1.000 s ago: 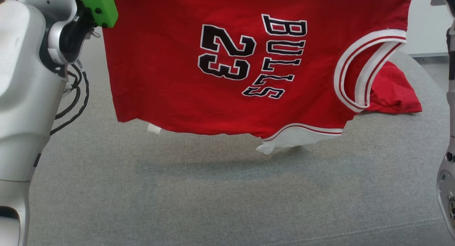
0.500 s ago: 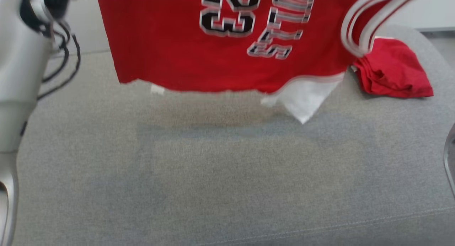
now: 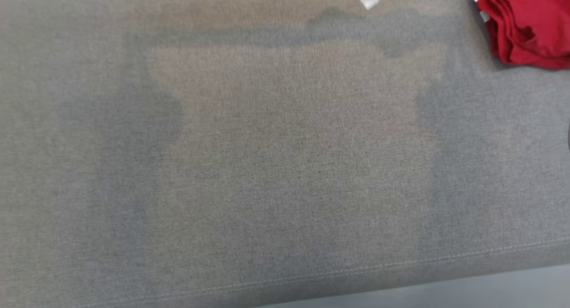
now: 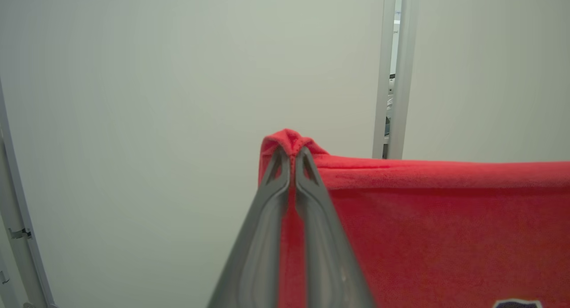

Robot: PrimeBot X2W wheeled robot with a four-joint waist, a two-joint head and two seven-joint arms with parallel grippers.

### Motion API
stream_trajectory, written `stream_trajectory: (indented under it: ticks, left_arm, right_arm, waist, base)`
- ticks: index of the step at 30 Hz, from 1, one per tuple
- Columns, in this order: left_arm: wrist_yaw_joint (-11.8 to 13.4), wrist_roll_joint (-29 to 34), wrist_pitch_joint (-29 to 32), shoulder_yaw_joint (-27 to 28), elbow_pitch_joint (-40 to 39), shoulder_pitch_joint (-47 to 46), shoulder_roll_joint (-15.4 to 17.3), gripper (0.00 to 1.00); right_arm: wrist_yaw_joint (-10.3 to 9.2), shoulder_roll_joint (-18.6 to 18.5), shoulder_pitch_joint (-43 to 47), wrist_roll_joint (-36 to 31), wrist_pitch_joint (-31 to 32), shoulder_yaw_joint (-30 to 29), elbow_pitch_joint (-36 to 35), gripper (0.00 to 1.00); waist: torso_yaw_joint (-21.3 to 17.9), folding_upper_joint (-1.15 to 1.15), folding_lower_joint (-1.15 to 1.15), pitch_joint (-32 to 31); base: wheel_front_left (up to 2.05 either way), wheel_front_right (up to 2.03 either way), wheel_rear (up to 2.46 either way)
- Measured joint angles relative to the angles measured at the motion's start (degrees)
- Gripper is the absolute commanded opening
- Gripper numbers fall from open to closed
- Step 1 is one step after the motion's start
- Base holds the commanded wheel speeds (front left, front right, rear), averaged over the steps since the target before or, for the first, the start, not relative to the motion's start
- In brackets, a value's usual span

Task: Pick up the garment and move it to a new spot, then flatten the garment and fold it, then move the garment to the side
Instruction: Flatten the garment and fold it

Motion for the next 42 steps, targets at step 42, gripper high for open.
stream_trajectory:
  ticks: [42]
  left_arm:
    - [-13.3,-5.7,-12.3,4.3,2.2,25.5,4.2,0.0]
  right_arm:
    - [0.04,-2.2,13.7,15.2,-14.6,20.2,24.2,0.0]
  waist:
    - [-3.2,0.0,0.0,7.7]
  base:
    - [0.0,0.0,0.0]
